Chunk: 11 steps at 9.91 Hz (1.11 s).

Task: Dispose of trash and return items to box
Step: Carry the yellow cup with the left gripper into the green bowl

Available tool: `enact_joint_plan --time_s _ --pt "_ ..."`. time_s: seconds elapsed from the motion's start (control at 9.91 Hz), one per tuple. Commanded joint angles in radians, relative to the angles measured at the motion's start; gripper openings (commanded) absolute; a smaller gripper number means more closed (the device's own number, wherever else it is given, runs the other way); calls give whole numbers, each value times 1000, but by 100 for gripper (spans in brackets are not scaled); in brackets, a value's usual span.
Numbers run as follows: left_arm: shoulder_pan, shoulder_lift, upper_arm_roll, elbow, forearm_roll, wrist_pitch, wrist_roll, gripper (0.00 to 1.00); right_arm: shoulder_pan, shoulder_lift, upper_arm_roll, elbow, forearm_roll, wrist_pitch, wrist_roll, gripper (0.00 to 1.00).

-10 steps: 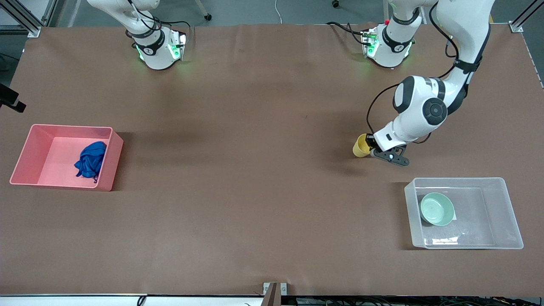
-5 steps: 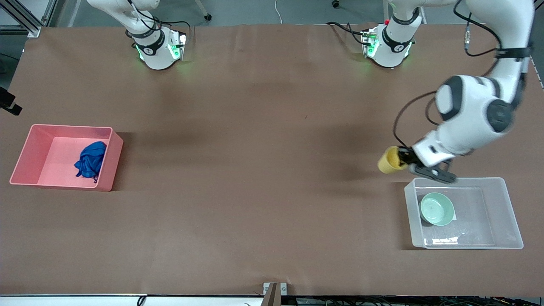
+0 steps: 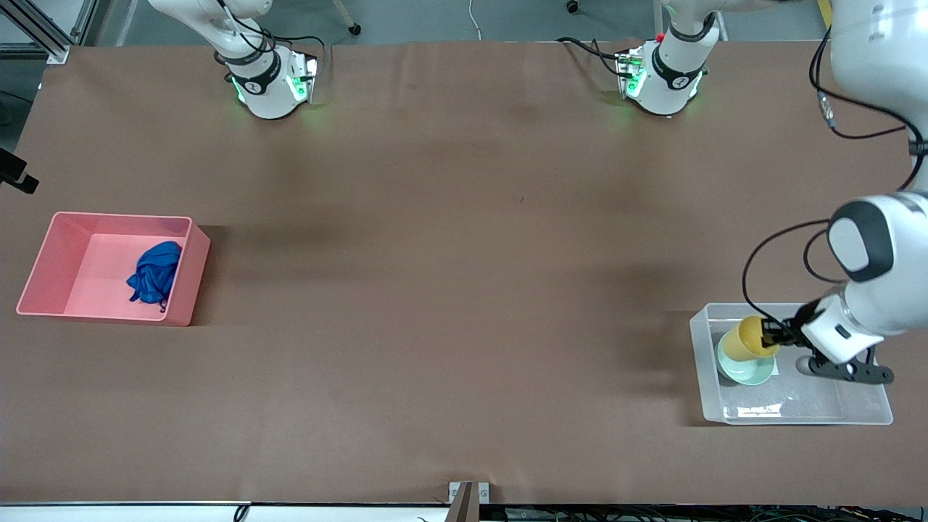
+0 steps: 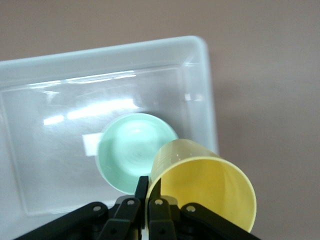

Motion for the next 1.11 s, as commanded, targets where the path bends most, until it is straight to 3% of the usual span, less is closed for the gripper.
enact_joint_plan --time_s 0.0,0.3,0.4,0.5,0.61,0.71,1.01 --pt "10 126 24 91 8 -11 33 0 -9 -5 6 -1 7 -6 -7 100" --pt "18 155 26 74 6 -9 30 7 -9 -5 6 -1 7 -9 -7 100" --pt "30 158 26 74 -12 -9 30 21 -9 -5 6 -1 7 -18 -7 100" --pt "33 152 26 74 -24 -9 30 67 -11 -5 6 2 7 -14 -7 100" --pt "30 137 26 77 -23 -9 30 92 -9 -5 6 2 7 -20 -9 100" --pt "27 100 24 77 -22 -9 23 99 -9 -5 4 2 7 -20 -9 100" --pt "5 -68 15 27 -9 -31 -34 100 -9 -5 4 1 7 1 -10 100"
